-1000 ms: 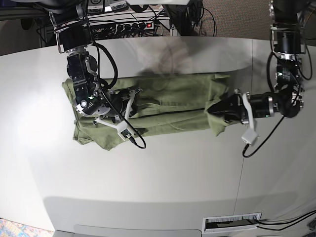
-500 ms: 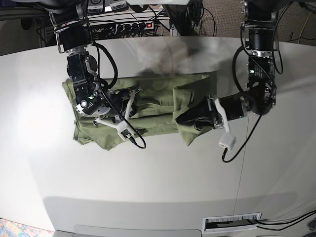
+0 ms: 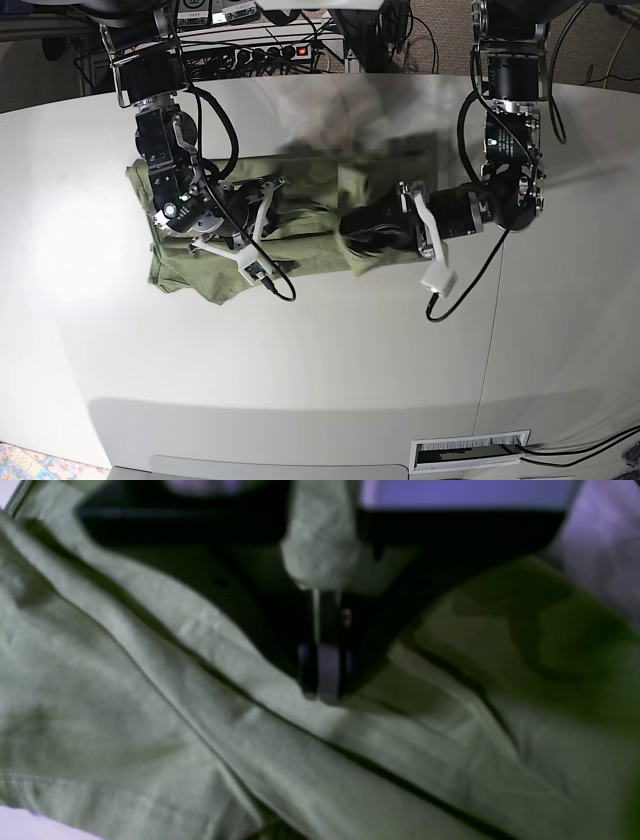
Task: Fold the T-shirt properly
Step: 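Fold the shirt end with the left gripper over toward the right gripper, then release the right gripper and regrasp the shirt's folded end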
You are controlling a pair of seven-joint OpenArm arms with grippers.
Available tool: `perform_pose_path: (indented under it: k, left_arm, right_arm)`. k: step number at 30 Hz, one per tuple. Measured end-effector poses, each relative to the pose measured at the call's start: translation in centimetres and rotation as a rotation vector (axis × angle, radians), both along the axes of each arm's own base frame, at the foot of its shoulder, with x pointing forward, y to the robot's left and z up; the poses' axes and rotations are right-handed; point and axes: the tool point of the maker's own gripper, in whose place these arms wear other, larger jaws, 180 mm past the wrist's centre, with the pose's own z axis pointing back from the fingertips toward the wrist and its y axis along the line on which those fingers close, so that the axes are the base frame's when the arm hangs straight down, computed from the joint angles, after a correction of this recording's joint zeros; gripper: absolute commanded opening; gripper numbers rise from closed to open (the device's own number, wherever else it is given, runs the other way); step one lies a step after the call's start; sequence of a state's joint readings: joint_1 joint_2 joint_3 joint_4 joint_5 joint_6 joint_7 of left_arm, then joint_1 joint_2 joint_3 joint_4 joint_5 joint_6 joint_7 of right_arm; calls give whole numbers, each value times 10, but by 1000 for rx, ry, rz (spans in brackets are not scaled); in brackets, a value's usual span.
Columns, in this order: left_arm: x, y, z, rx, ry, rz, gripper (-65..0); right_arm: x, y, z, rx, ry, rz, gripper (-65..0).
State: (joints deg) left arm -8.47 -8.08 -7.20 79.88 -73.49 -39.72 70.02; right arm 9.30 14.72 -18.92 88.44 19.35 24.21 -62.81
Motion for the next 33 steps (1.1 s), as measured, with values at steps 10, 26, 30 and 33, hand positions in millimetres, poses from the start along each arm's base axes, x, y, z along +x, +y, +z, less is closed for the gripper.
perform_pose_path:
  k: [10,26,30,33]
  left_arm:
    - [-1,30,-26,180,11,-4,-535]
    - [-6,77,-83,484,8,93,-650]
    - [-7,83,-90,533,14,100,-650]
    - [-7,83,-90,532,12,103,-650]
  right_arm:
    - [0,-1,0,-1,-4,0,-636]
    - [17,-64,42,-54,-77,-168,-636]
    - [14,-89,47,-66,-54,-194,-635]
    - [10,-113,47,-128,-46,-208,-635]
